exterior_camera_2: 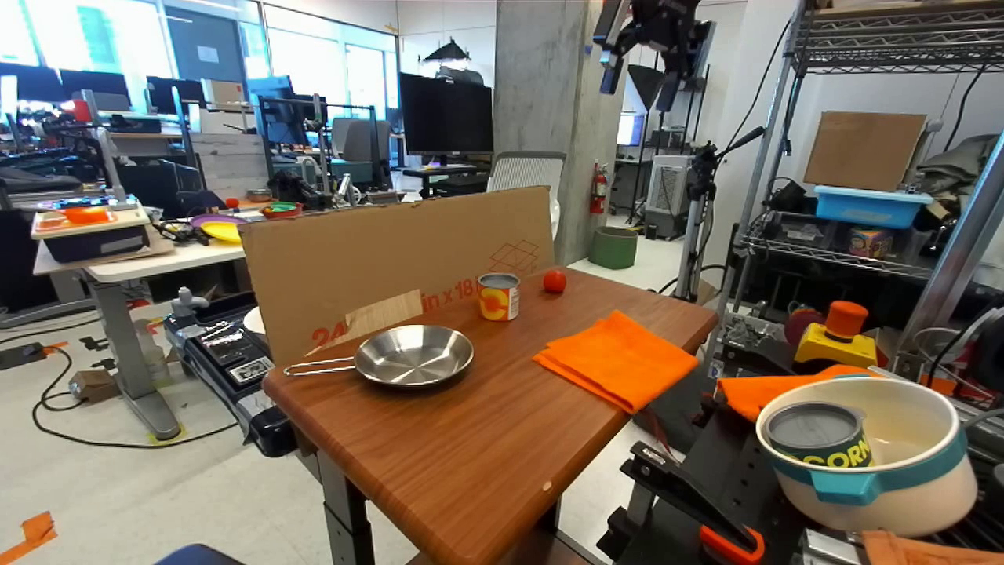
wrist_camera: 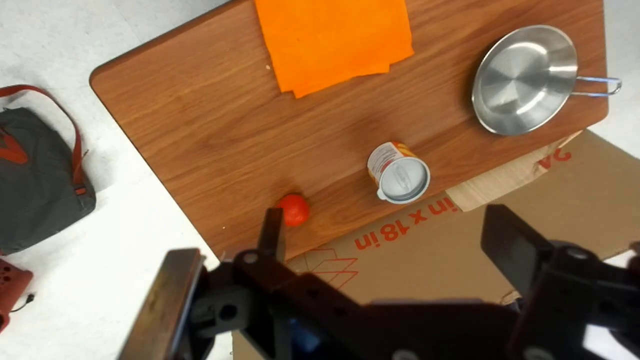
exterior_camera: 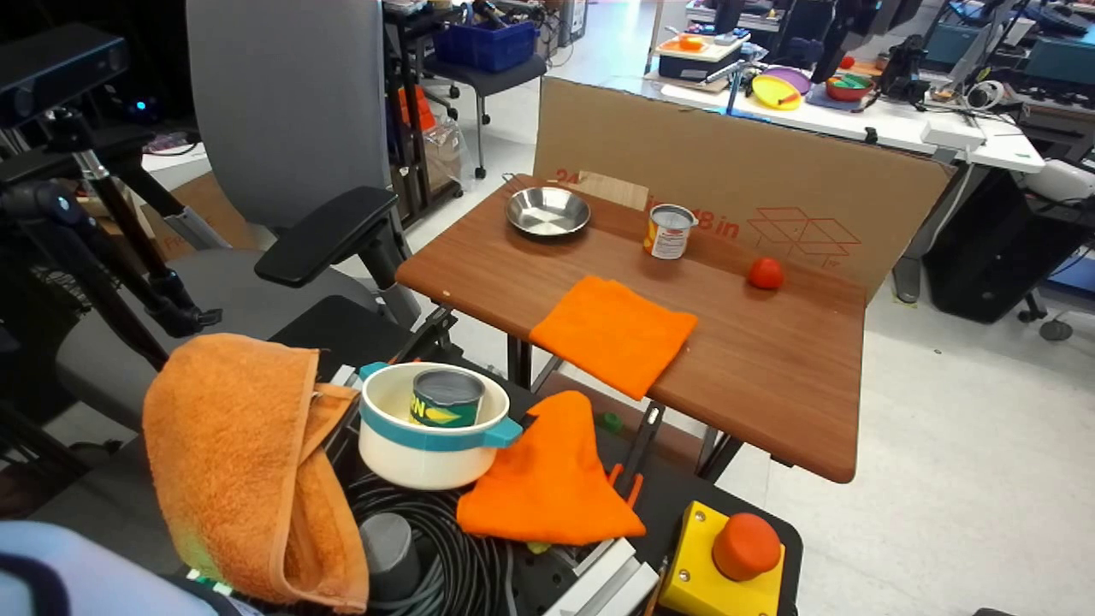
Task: Move the orange ball to the right
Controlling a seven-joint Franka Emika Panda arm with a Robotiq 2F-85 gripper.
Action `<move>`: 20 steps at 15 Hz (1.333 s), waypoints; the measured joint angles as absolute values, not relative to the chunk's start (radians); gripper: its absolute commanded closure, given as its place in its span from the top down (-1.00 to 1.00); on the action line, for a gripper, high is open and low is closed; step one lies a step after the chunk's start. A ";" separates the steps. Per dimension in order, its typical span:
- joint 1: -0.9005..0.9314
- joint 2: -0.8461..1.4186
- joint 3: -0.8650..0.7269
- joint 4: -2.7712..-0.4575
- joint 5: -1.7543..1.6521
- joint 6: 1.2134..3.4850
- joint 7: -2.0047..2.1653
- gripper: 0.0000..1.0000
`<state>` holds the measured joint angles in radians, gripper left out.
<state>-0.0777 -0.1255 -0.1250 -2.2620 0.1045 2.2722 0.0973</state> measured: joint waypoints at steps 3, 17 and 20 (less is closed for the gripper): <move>-0.091 0.036 -0.128 -2.155 0.106 2.317 0.116 1.00; -0.153 0.669 -0.128 -1.601 0.123 2.231 0.139 1.00; -0.154 0.756 -0.126 -1.511 0.123 2.189 0.149 1.00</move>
<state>-0.1541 0.7559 -0.1259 -1.5114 0.1232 2.1885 0.1487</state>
